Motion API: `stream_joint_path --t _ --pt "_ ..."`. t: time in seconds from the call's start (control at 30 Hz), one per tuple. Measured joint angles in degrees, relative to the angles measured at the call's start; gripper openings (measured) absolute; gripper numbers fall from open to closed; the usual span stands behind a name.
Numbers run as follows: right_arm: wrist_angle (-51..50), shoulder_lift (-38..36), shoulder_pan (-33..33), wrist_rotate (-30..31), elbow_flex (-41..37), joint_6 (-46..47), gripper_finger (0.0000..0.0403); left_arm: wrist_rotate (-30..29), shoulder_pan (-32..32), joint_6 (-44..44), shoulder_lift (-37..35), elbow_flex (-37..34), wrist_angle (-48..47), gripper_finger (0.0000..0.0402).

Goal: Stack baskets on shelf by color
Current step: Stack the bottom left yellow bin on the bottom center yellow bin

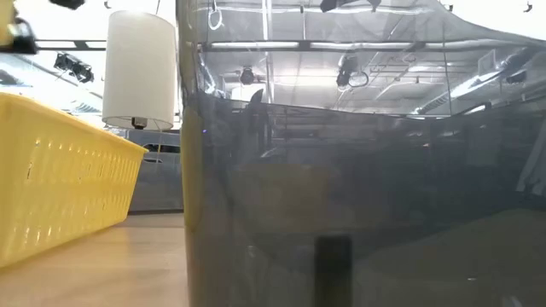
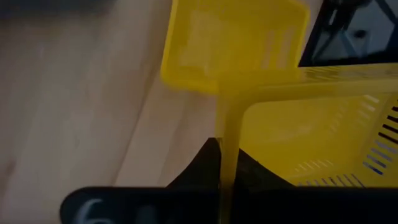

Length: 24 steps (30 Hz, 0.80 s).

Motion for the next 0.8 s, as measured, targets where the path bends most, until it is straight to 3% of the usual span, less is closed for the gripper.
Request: stream_joint_path --t 0.43,0.8 --pt "2.6 0.0 0.1 -0.4 0.0 -0.9 0.0197 -5.3 7.5 14.5 24.0 14.0 -2.0 0.0001" --pt "2.6 0.0 0.5 -3.5 0.0 0.4 0.0197 -3.9 7.2 17.4 29.2 14.4 -2.3 0.0010"
